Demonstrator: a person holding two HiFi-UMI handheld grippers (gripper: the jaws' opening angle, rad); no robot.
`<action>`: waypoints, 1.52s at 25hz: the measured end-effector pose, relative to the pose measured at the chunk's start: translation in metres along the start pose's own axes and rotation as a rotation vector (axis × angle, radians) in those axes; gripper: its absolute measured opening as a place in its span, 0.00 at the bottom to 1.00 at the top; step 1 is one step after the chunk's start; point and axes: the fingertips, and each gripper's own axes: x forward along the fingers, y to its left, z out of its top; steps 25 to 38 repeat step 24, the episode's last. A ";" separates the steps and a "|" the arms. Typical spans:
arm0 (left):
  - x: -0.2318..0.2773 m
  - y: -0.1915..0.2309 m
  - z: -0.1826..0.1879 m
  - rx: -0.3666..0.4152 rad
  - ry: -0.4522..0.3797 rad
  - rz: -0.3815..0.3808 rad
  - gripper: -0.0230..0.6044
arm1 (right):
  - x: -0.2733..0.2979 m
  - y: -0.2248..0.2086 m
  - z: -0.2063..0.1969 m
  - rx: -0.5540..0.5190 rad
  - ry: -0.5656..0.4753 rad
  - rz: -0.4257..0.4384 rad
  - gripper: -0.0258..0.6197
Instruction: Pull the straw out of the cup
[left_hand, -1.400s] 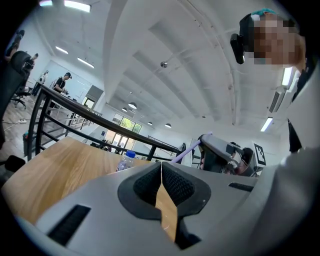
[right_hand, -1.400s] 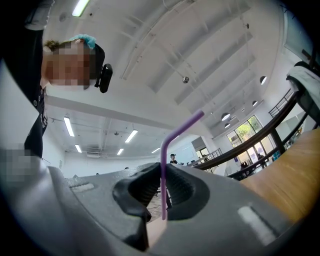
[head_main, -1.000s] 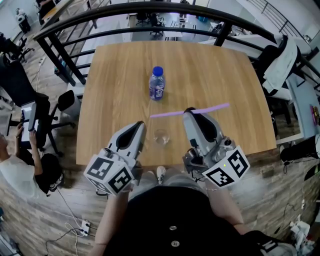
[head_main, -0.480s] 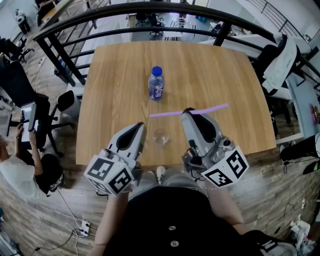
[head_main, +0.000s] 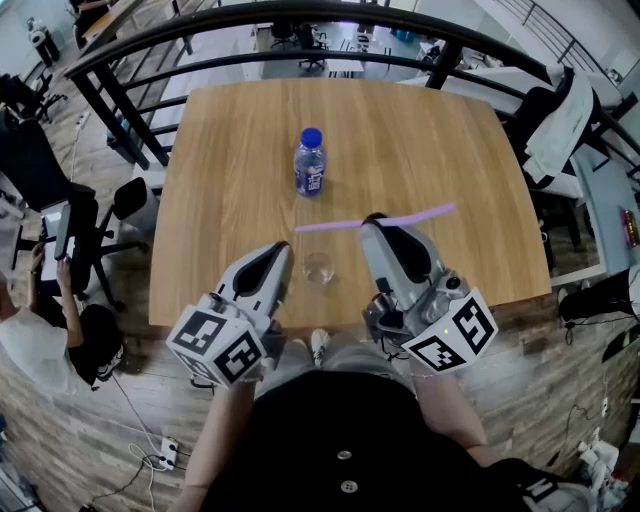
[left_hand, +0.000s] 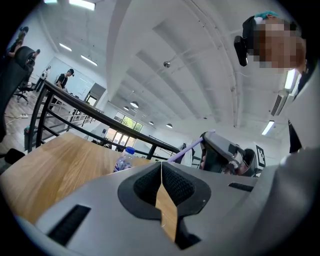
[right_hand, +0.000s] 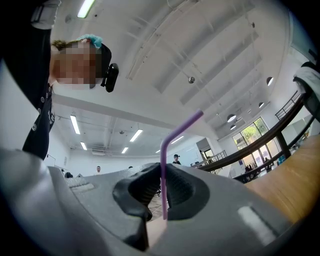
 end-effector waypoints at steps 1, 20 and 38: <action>0.000 0.000 0.000 0.001 0.001 -0.001 0.07 | 0.000 0.000 0.000 0.000 0.002 -0.002 0.09; -0.004 -0.001 -0.001 -0.034 0.006 0.015 0.07 | -0.008 0.001 -0.002 0.019 0.017 -0.007 0.09; -0.005 0.001 -0.004 -0.038 0.015 0.012 0.07 | -0.007 0.005 -0.003 0.017 0.017 0.003 0.09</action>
